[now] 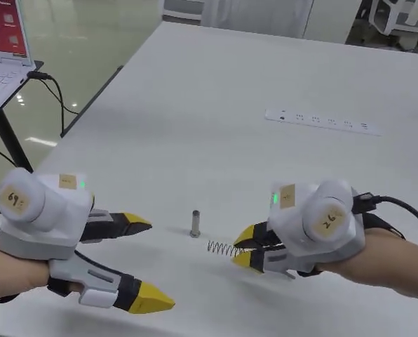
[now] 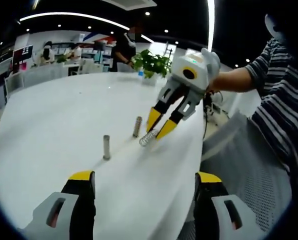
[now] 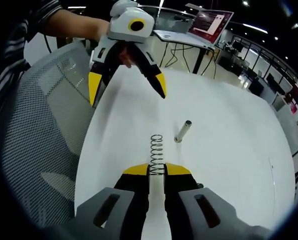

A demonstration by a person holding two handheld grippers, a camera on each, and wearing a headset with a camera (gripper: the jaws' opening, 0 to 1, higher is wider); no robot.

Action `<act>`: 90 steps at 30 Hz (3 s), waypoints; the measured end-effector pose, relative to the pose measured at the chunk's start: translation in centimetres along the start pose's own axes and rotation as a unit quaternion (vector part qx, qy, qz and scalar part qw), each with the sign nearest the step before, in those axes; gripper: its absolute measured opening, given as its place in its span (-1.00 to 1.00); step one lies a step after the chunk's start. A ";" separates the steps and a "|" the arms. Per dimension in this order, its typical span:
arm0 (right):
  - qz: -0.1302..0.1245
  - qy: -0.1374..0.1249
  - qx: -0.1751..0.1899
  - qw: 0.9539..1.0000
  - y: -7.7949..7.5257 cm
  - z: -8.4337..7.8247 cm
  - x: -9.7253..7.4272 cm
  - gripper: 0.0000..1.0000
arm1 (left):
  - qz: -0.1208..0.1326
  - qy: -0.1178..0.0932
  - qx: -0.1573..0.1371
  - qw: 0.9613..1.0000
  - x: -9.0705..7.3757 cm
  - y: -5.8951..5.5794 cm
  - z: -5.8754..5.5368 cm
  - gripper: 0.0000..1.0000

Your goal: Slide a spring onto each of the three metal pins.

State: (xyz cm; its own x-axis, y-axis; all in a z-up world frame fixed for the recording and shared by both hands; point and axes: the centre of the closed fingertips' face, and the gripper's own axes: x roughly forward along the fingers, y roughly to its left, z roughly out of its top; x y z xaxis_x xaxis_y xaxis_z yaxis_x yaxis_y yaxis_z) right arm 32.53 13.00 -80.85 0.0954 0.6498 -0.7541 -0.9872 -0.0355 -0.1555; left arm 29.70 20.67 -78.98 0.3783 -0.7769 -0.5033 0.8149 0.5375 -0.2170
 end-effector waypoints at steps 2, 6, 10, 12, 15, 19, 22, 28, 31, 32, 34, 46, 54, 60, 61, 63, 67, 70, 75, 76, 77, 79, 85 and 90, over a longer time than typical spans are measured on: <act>-0.001 -0.001 0.000 1.000 0.1 -0.3 -0.3 -0.85 | -0.002 -0.002 0.000 1.000 0.2 0.0 0.2 0.52; -0.003 0.002 0.003 1.000 0.3 -0.7 -0.7 -0.85 | -0.005 -0.001 0.004 1.000 0.6 -0.2 0.4 0.53; -0.005 0.003 -0.003 1.000 0.4 -1.1 -1.2 -0.85 | -0.006 0.001 0.010 1.000 1.0 -0.3 0.5 0.52; -0.003 0.001 -0.003 1.000 0.7 -1.2 -1.4 -0.85 | -0.013 0.002 0.012 1.000 1.3 -0.6 0.6 0.49; 0.000 0.005 -0.009 1.000 1.0 -1.5 -1.5 -0.85 | -0.025 0.009 0.018 0.999 1.8 -1.2 0.6 0.37; 0.003 0.007 -0.013 1.000 1.4 -1.7 -1.6 -0.85 | -0.030 0.010 0.024 0.999 2.6 -1.4 0.8 0.36; 0.002 0.009 -0.019 1.000 1.5 -1.7 -1.6 -0.85 | -0.036 0.004 0.027 0.999 3.5 -1.5 1.5 0.31; 0.001 0.006 -0.021 1.000 1.5 -1.4 -1.8 -0.85 | -0.053 0.001 0.035 0.998 4.7 -1.9 2.6 0.07; 0.000 0.005 -0.022 1.000 1.5 -1.3 -1.9 -0.85 | -0.060 -0.007 0.035 0.998 5.2 -1.9 3.1 0.00; 0.000 0.005 -0.023 1.000 1.5 -1.3 -1.9 -0.85 | -0.062 -0.008 0.037 0.997 5.3 -2.0 3.2 -0.02; 0.000 0.003 -0.023 1.000 1.5 -1.2 -2.1 -0.85 | -0.067 -0.007 0.042 0.997 5.7 -2.2 3.3 -0.07; 0.003 -0.008 -0.025 1.000 1.9 -0.8 -2.6 -0.85 | -0.090 -0.010 0.062 0.994 7.8 -3.5 4.0 -0.35; 0.002 -0.017 -0.025 1.000 1.8 -0.6 -3.0 -0.85 | -0.100 -0.018 0.065 0.993 8.2 -4.1 4.6 -0.55; 0.004 -0.021 -0.026 0.999 1.9 -0.5 -3.2 -0.85 | -0.102 -0.018 0.064 0.993 8.5 -4.2 4.6 -0.68; 0.004 -0.020 -0.026 0.999 1.9 -0.5 -3.2 -0.85 | -0.105 -0.020 0.065 0.992 8.6 -4.3 4.5 -0.70; 0.004 -0.021 -0.026 0.999 1.9 -0.5 -3.2 -0.85 | -0.109 -0.019 0.070 0.991 8.6 -4.5 4.5 -0.80; 0.005 -0.020 -0.027 0.999 2.0 -0.6 -3.2 -0.85 | -0.111 -0.023 0.073 0.991 8.6 -4.5 4.5 -0.90; 0.006 -0.020 -0.027 0.999 2.1 -0.6 -3.1 -0.85 | -0.114 -0.024 0.086 0.989 8.6 -4.6 4.5 -0.92; 0.007 -0.023 -0.023 0.999 2.1 -0.6 -3.2 -0.85 | -0.120 -0.029 0.093 0.988 8.5 -4.8 4.6 -0.94; 0.007 -0.023 -0.023 0.999 2.2 -0.6 -3.2 -0.85 | -0.121 -0.029 0.094 0.988 8.5 -4.9 4.5 -0.94; 0.007 -0.023 -0.023 0.999 2.2 -0.6 -3.2 -0.85 | -0.123 -0.028 0.098 0.987 8.5 -4.9 4.5 -0.94; 0.007 -0.024 -0.018 1.000 2.3 -0.7 -3.2 -0.85 | -0.128 -0.027 0.098 0.987 8.5 -5.1 4.4 -0.95; 0.000 -0.023 -0.009 1.000 2.3 -1.0 -3.3 -0.82 | -0.136 -0.026 0.097 0.986 8.6 -5.2 4.3 -0.95; 0.004 -0.011 -0.003 1.000 2.7 -2.2 -3.4 -0.76 | -0.149 -0.020 0.100 0.984 8.6 -5.3 4.0 -0.95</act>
State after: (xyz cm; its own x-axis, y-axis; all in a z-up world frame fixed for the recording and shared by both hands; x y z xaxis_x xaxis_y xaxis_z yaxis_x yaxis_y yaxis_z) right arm 29.82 9.02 -80.16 0.0846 0.6655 -0.7416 -0.9872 -0.0452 -0.1531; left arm 30.35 9.85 -78.82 0.1241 -0.9042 -0.4087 0.9607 0.2126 -0.1786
